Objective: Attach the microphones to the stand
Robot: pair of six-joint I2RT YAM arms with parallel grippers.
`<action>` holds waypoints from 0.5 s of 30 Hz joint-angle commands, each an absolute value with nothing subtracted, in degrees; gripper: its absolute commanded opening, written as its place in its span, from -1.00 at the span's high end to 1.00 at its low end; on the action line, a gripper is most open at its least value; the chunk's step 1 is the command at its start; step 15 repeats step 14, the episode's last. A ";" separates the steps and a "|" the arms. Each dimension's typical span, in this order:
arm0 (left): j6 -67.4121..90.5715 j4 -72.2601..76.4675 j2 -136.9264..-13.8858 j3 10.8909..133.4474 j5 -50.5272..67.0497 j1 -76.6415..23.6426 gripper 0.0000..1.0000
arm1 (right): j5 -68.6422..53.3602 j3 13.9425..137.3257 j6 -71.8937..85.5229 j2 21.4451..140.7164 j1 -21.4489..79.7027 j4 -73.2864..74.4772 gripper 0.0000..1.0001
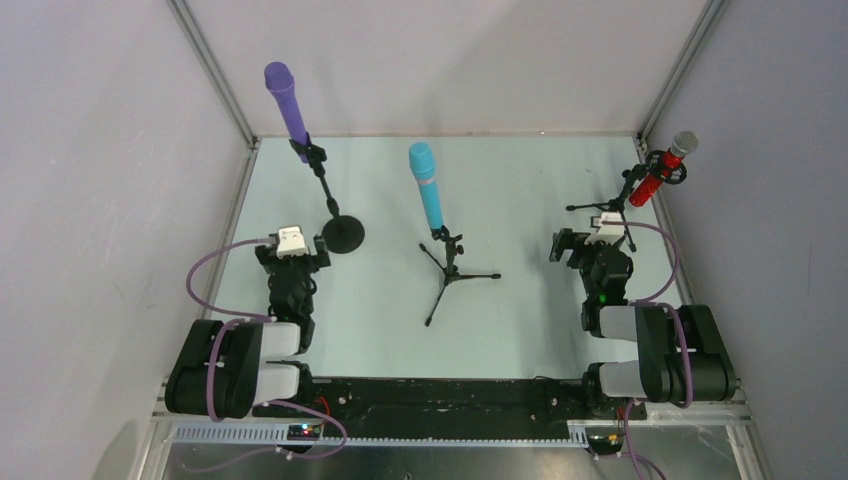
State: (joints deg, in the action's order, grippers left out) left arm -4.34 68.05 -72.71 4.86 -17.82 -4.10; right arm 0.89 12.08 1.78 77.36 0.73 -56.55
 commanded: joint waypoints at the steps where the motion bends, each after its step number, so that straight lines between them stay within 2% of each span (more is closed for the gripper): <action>1: -3.71 70.36 -72.57 6.43 -19.03 -3.63 -0.97 | 1.86 13.79 2.32 77.78 0.52 -56.63 -0.99; 15: -3.71 69.03 -72.41 7.04 -18.63 -3.52 -0.97 | 0.97 14.18 2.64 77.87 -1.14 -56.02 -1.00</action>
